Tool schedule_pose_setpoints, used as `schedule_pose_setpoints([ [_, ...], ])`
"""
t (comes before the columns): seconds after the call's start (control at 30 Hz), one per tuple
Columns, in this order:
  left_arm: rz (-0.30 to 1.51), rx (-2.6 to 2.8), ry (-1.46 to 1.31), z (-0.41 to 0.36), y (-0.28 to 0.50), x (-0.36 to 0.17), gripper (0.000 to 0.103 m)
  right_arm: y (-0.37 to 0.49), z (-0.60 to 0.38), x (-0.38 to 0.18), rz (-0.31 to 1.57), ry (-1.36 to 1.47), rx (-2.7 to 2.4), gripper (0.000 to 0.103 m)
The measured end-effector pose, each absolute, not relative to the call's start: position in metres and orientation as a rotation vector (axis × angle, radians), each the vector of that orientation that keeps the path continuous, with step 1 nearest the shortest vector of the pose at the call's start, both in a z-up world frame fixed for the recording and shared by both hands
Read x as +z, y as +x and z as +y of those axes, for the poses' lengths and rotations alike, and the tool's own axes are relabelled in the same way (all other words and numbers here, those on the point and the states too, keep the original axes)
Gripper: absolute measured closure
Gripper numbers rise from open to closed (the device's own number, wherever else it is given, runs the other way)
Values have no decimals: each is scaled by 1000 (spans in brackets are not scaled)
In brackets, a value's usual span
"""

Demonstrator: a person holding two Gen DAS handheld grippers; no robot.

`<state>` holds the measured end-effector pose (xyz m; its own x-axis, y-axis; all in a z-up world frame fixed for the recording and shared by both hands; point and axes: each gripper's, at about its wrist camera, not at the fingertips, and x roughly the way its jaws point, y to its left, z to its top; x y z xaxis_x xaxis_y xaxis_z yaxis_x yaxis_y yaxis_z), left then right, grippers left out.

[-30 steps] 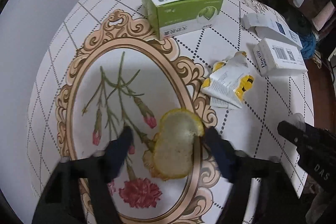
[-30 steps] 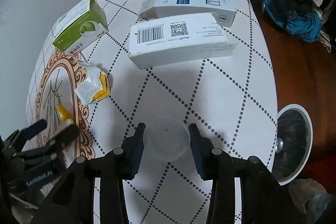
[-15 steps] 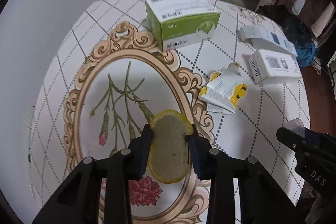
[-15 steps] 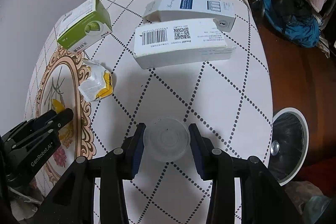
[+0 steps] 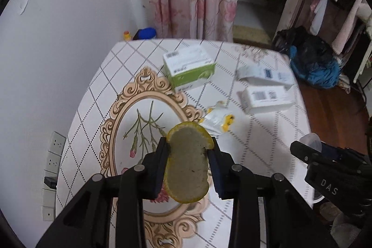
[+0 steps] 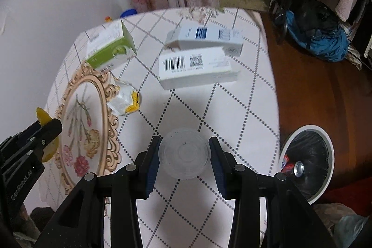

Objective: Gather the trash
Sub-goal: 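Lower the lemon slice and clear cup over the white bin and open both tools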

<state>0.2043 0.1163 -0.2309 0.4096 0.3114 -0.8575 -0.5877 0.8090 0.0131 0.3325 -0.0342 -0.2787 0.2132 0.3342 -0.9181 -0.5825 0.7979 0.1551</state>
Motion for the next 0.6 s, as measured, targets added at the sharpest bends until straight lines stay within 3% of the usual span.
schedule_pose_setpoints([
  [0.37, 885, 409, -270, 32, 226, -163, 73, 338, -124, -199, 1088, -104, 621, 60],
  [0.6, 880, 224, -241, -50, 277, -150, 73, 361, -226, -173, 1055, -36, 506, 60],
])
